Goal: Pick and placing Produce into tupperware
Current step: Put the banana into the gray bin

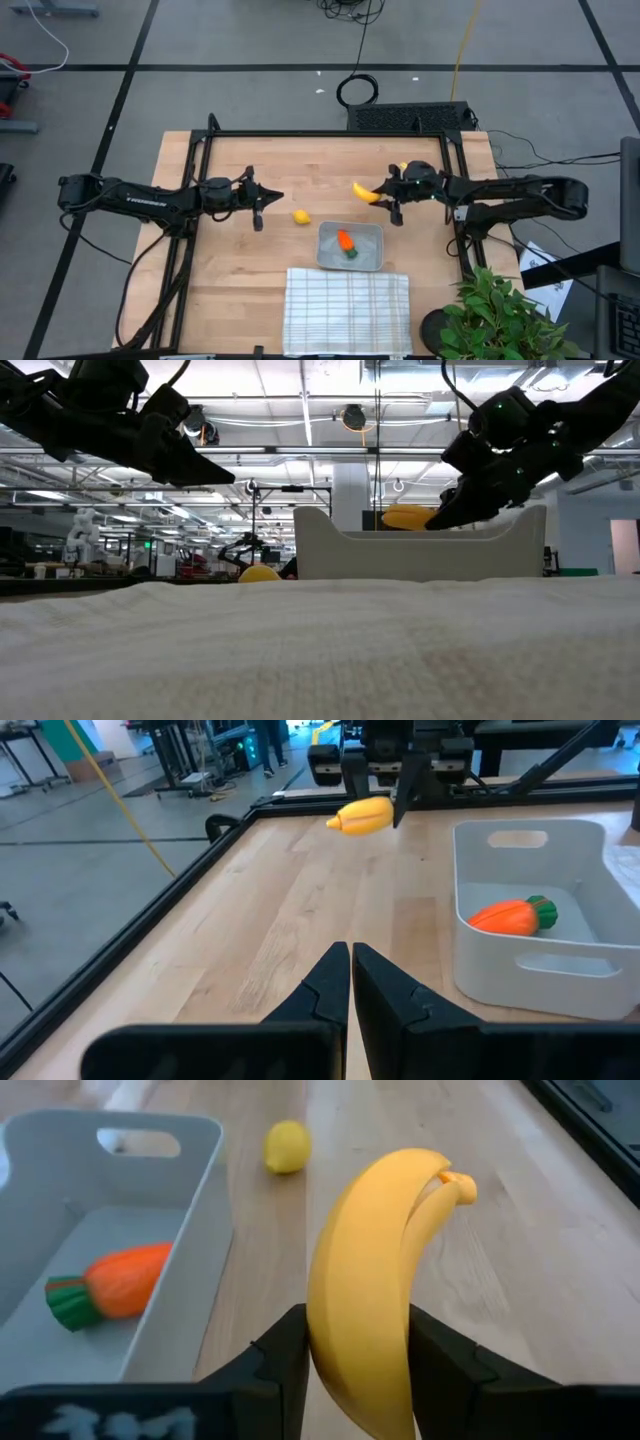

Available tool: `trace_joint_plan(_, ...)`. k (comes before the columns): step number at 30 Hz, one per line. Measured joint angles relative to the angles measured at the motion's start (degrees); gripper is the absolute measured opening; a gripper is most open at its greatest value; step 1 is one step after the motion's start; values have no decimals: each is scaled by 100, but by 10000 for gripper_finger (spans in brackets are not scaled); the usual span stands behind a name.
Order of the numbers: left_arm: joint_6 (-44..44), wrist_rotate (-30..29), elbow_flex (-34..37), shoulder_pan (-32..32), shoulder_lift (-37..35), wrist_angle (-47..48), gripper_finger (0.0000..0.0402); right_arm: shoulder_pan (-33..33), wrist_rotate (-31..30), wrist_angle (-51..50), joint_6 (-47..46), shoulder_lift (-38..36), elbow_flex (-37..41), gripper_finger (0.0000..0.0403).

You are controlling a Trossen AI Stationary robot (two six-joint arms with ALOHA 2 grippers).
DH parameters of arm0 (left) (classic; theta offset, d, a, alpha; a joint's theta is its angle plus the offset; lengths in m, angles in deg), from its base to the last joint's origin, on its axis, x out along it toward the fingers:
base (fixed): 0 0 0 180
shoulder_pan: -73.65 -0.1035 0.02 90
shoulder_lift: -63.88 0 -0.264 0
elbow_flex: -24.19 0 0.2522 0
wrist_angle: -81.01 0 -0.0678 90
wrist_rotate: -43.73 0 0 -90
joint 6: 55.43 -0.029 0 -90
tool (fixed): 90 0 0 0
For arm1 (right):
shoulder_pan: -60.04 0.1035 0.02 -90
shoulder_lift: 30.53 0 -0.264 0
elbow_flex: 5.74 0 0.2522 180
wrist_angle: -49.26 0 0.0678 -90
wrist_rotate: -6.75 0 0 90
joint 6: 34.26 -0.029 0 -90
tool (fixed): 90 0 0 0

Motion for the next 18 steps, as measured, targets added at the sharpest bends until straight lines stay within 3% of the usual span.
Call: trace_joint_plan(18,-222,-58,0,0,0,-73,21,467,27,-930,148,-95,-964,120)
